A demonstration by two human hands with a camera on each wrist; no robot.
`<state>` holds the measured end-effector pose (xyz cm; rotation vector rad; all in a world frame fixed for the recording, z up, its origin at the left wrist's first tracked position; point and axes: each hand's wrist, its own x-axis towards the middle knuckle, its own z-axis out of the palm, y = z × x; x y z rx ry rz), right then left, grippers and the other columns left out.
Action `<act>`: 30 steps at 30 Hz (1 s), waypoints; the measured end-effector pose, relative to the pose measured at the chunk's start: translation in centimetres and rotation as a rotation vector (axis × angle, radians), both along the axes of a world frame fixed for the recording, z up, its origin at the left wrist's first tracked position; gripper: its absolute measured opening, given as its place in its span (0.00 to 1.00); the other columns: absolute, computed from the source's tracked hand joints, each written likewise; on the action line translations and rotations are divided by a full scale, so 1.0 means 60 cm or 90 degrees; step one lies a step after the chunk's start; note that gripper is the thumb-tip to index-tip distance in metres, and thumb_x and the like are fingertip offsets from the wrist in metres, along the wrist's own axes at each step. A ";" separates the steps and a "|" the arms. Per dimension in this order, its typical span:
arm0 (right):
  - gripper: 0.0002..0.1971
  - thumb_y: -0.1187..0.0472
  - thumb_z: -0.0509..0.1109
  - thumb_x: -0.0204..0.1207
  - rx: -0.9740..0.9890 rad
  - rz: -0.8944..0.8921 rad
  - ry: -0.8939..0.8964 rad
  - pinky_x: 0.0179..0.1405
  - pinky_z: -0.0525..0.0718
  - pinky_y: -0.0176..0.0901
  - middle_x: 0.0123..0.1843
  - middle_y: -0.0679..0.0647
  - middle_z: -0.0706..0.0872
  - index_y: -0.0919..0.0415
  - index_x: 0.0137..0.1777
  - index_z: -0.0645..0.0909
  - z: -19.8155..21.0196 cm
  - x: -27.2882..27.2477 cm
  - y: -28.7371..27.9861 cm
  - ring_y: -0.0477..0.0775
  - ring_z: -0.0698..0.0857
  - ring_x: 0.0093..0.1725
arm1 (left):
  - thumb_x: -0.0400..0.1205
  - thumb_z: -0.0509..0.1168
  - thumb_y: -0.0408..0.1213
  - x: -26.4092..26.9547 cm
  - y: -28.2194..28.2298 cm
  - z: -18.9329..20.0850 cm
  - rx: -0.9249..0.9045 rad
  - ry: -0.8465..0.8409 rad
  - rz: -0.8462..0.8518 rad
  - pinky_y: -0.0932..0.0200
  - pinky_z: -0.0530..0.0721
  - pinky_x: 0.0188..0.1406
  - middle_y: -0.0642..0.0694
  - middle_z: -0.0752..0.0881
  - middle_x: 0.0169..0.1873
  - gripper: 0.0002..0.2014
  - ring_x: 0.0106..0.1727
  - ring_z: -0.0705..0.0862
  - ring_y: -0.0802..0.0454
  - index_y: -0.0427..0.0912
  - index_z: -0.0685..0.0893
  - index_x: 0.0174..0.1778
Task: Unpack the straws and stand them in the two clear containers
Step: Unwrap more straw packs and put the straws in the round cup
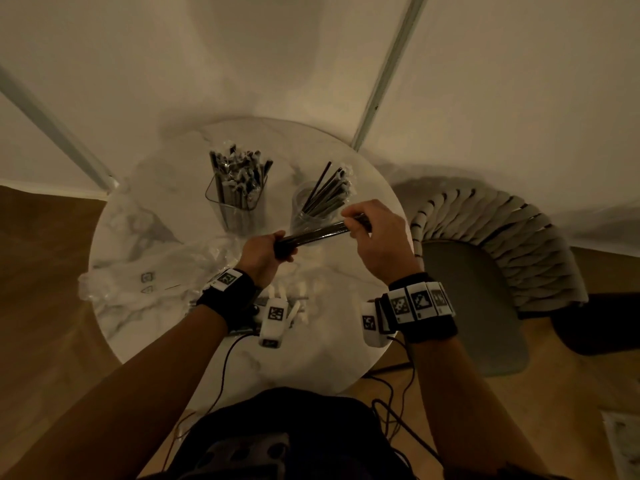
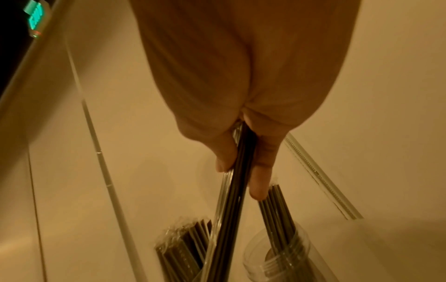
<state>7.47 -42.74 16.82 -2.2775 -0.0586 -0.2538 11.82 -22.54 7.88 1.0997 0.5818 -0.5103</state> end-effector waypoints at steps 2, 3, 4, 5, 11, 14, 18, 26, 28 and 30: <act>0.05 0.66 0.70 0.79 0.000 0.010 0.013 0.44 0.87 0.38 0.46 0.55 0.87 0.64 0.52 0.87 0.001 -0.002 0.002 0.50 0.87 0.41 | 0.88 0.50 0.26 0.002 0.004 -0.008 -0.004 0.012 0.016 0.56 0.79 0.30 0.33 0.80 0.40 0.10 0.28 0.85 0.46 0.34 0.76 0.49; 0.05 0.67 0.71 0.79 0.002 0.010 0.020 0.43 0.86 0.35 0.44 0.56 0.88 0.65 0.51 0.87 0.003 -0.001 0.003 0.50 0.87 0.39 | 0.88 0.50 0.26 0.003 0.004 -0.009 -0.007 0.017 0.023 0.54 0.80 0.32 0.32 0.80 0.40 0.09 0.27 0.85 0.45 0.33 0.76 0.49; 0.05 0.68 0.71 0.78 0.006 0.008 0.028 0.42 0.85 0.32 0.44 0.56 0.88 0.65 0.50 0.88 0.006 0.001 0.002 0.49 0.87 0.38 | 0.88 0.50 0.26 0.002 0.006 -0.010 -0.015 0.019 0.029 0.52 0.81 0.34 0.32 0.80 0.40 0.09 0.29 0.85 0.43 0.33 0.76 0.48; 0.04 0.68 0.72 0.78 0.010 0.005 0.039 0.42 0.84 0.29 0.43 0.55 0.88 0.65 0.50 0.88 0.008 0.005 0.000 0.47 0.88 0.37 | 0.88 0.50 0.26 0.002 0.006 -0.008 -0.026 0.018 0.034 0.50 0.82 0.37 0.31 0.80 0.40 0.10 0.32 0.84 0.41 0.32 0.76 0.48; 0.04 0.66 0.73 0.78 -0.014 -0.029 0.026 0.40 0.80 0.22 0.40 0.52 0.90 0.62 0.50 0.89 0.078 0.056 -0.036 0.42 0.88 0.38 | 0.90 0.49 0.35 0.021 0.002 0.007 -0.026 -0.030 -0.022 0.49 0.84 0.43 0.35 0.85 0.42 0.15 0.42 0.85 0.40 0.33 0.80 0.52; 0.04 0.68 0.73 0.78 -0.037 -0.033 -0.024 0.41 0.84 0.25 0.42 0.56 0.90 0.63 0.49 0.89 0.123 0.090 -0.058 0.47 0.89 0.38 | 0.90 0.52 0.39 0.044 -0.004 0.007 0.058 -0.042 -0.073 0.52 0.80 0.39 0.38 0.84 0.41 0.12 0.40 0.84 0.44 0.38 0.79 0.51; 0.05 0.67 0.72 0.77 -0.116 -0.010 -0.053 0.44 0.87 0.39 0.45 0.58 0.89 0.65 0.48 0.89 0.140 0.130 -0.071 0.53 0.88 0.37 | 0.79 0.69 0.42 0.065 -0.019 -0.012 0.331 -0.144 -0.190 0.46 0.87 0.49 0.40 0.86 0.52 0.20 0.48 0.87 0.42 0.37 0.79 0.64; 0.06 0.67 0.68 0.81 -0.323 0.082 0.018 0.50 0.74 0.38 0.53 0.61 0.84 0.65 0.51 0.88 0.104 0.201 -0.030 0.56 0.82 0.53 | 0.69 0.78 0.57 0.074 -0.054 0.003 0.596 -0.347 -0.372 0.50 0.64 0.78 0.35 0.63 0.80 0.57 0.81 0.63 0.40 0.35 0.52 0.84; 0.06 0.67 0.67 0.82 -0.346 0.112 0.034 0.51 0.77 0.43 0.54 0.62 0.83 0.66 0.51 0.87 0.083 0.212 -0.018 0.59 0.82 0.54 | 0.68 0.77 0.60 0.083 -0.058 0.002 0.589 -0.354 -0.399 0.53 0.58 0.81 0.38 0.55 0.84 0.61 0.85 0.55 0.43 0.37 0.46 0.86; 0.05 0.67 0.67 0.81 -0.358 0.130 0.039 0.53 0.79 0.46 0.53 0.60 0.82 0.64 0.50 0.86 0.058 0.219 -0.009 0.59 0.81 0.55 | 0.69 0.75 0.62 0.091 -0.058 -0.003 0.591 -0.368 -0.414 0.52 0.57 0.82 0.40 0.54 0.85 0.60 0.85 0.55 0.44 0.39 0.46 0.86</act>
